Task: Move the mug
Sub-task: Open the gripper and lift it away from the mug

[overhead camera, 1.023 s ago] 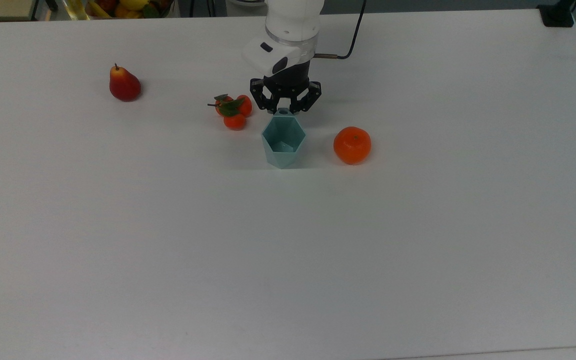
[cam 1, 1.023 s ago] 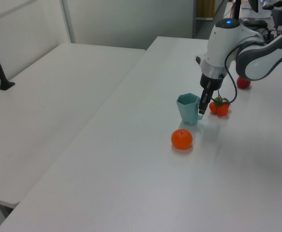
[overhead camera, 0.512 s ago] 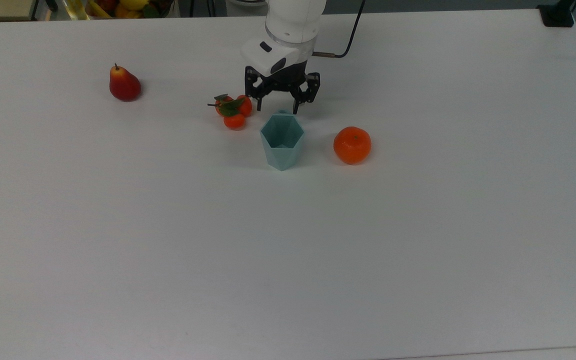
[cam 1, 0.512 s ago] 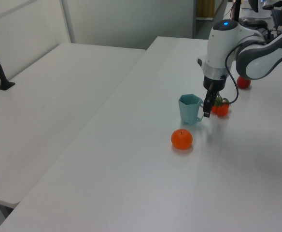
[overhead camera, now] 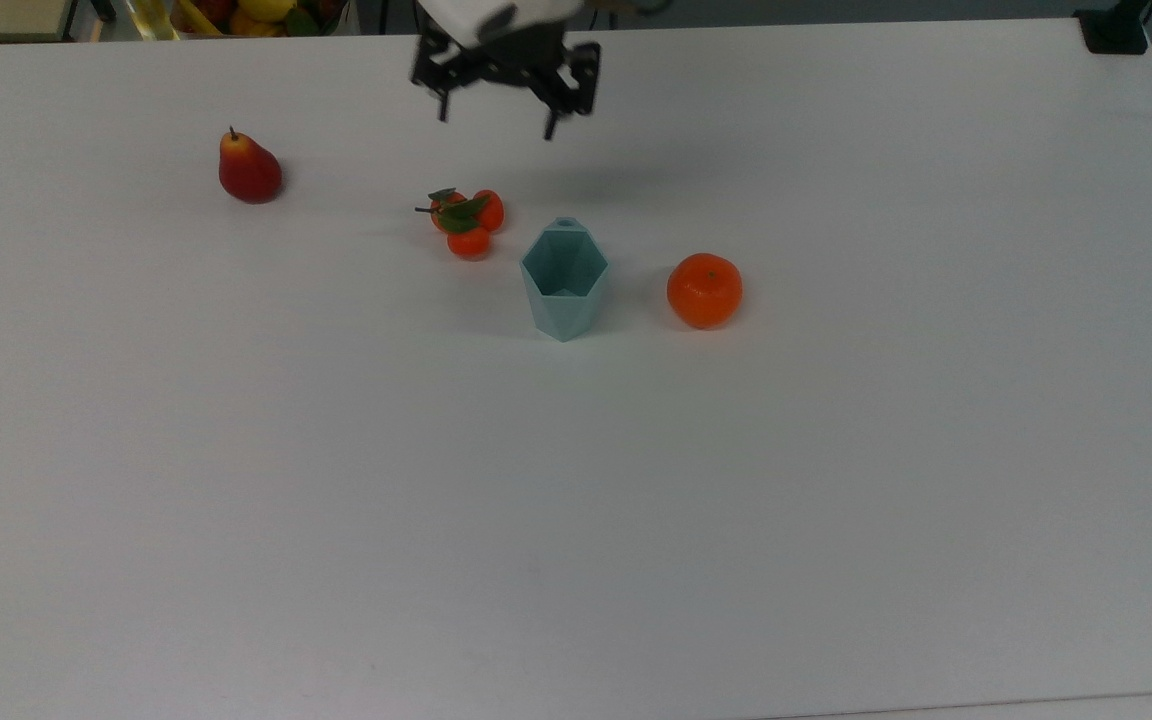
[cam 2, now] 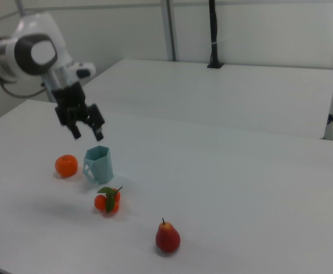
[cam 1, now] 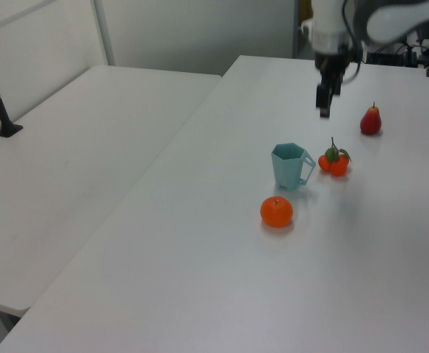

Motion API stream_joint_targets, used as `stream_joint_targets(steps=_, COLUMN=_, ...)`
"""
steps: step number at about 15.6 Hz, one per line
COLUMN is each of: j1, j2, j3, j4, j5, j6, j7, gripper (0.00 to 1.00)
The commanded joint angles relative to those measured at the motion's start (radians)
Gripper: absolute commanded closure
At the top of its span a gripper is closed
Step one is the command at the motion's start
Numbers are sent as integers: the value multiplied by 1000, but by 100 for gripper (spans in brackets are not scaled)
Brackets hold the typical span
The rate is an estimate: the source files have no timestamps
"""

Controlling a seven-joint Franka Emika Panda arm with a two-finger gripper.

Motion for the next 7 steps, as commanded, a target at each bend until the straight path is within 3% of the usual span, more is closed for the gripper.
stream_joint_targets(steps=1, j1=-40, j2=4, j3=-20, j4=184, j5=55, j6=-179, j7=-93, gripper=0)
stream_joint_targets(steps=4, j1=-40, j2=3, j3=-34, j4=243, j5=59, j6=-305, j7=-98, gripper=0)
stream_joint_targets(steps=7, j1=-40, j2=3, j3=-36, j4=240, j5=64, j6=-304, j7=-96, gripper=0)
